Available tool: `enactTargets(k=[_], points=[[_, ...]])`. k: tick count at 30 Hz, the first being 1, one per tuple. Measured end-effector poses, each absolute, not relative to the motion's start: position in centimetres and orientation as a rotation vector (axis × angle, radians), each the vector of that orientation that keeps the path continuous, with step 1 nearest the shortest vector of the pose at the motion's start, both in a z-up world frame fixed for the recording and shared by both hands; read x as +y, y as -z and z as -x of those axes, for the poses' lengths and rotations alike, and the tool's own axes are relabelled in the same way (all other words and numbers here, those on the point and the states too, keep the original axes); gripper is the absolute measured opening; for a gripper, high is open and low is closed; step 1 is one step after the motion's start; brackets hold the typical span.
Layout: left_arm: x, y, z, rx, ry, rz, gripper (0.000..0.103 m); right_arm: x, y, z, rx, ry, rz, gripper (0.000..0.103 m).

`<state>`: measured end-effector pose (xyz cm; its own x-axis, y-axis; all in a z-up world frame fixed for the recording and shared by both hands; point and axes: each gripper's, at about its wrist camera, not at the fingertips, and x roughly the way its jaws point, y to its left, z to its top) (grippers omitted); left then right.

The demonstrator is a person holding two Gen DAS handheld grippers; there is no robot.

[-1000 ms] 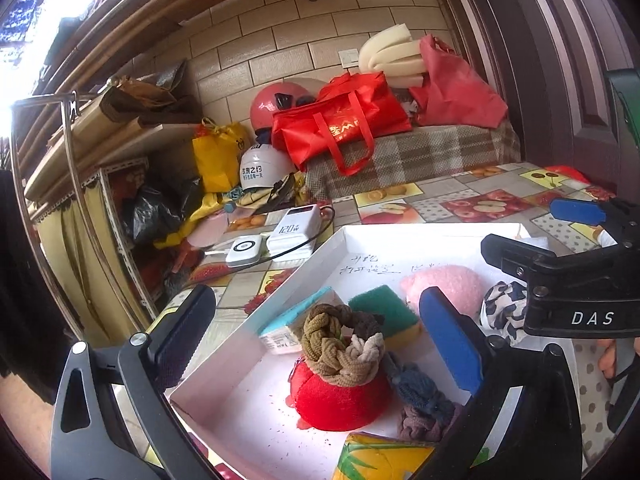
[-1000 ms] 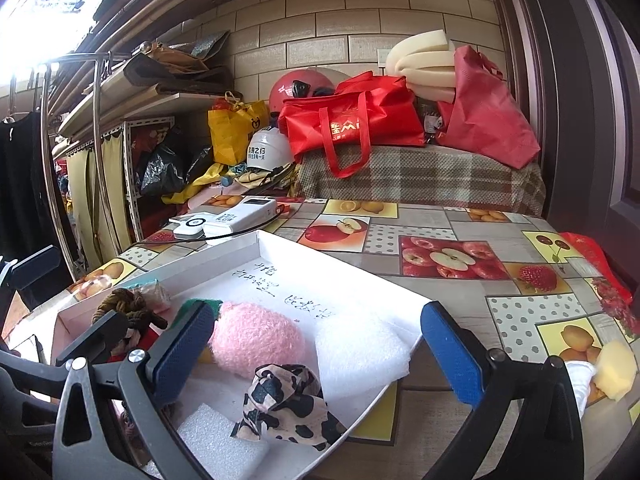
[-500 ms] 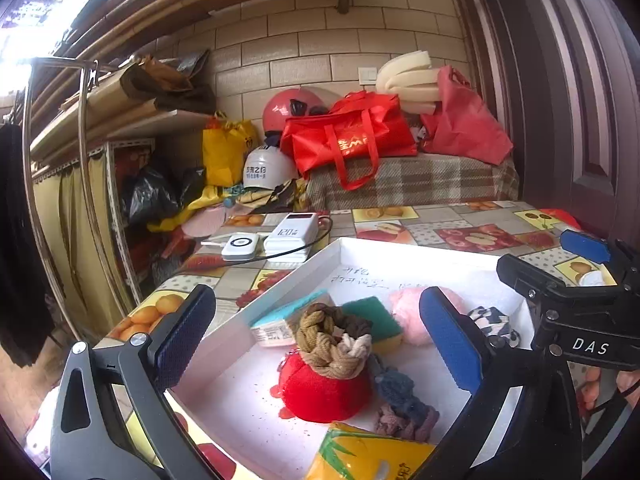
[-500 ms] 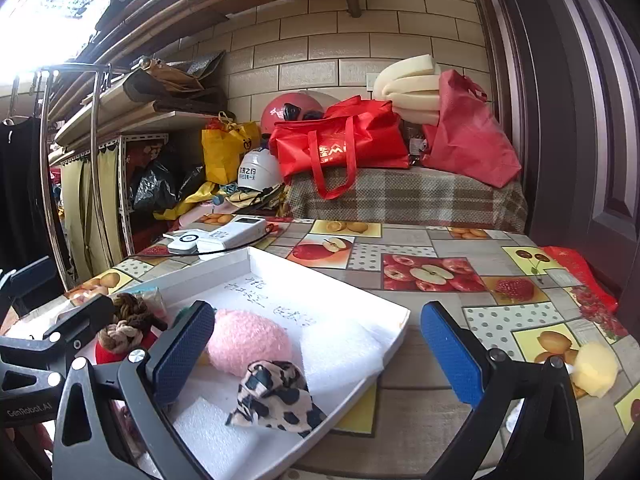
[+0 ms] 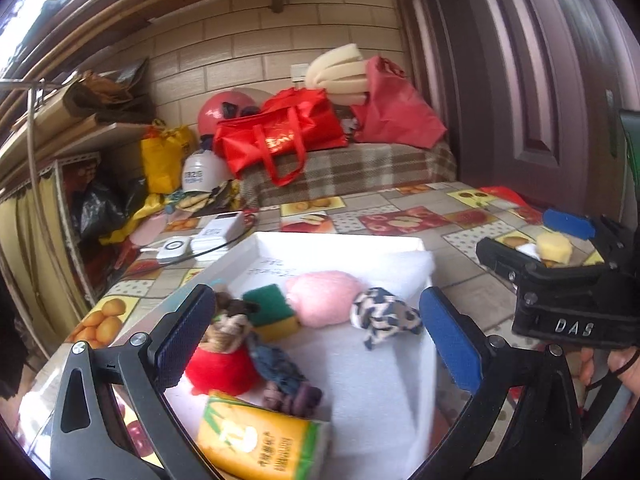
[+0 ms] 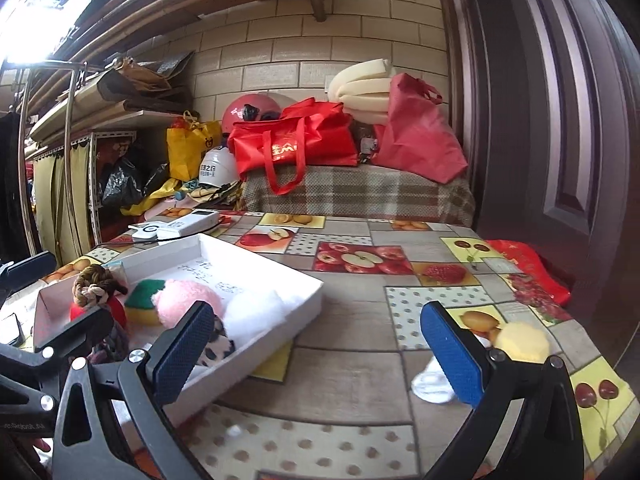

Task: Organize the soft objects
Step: 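Move both open tools from the box to the white sock and yellow sponge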

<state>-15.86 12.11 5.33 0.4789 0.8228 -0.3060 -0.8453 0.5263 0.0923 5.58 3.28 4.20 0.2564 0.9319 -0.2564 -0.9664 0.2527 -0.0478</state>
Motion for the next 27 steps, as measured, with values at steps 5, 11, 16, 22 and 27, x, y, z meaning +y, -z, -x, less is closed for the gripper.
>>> enactTargets(k=[5,11,16,22,27], points=[[11.5,-5.1,13.6,0.376,-0.951,0.082,0.103,1.8,-4.2,-9.3,0.211,-1.217,0.182,0.103],[10.7,-4.9,10.8,0.411,-0.865,0.118,0.103,-0.4,-4.2,-14.6,0.235,-1.089,0.135,0.103],[10.2,-4.8,8.2,0.452,-0.815,0.121,0.103,-2.2,-4.3,-18.7,0.261,-0.985,0.115,0.103],[9.8,-4.4,4.2,0.518,-0.745,0.102,0.103,-2.6,-3.8,-23.0,0.356,-0.935,0.128,0.103],[10.0,-3.8,-1.0,0.601,-0.653,0.085,0.103,-1.7,-2.7,-25.8,0.507,-0.976,0.135,0.103]])
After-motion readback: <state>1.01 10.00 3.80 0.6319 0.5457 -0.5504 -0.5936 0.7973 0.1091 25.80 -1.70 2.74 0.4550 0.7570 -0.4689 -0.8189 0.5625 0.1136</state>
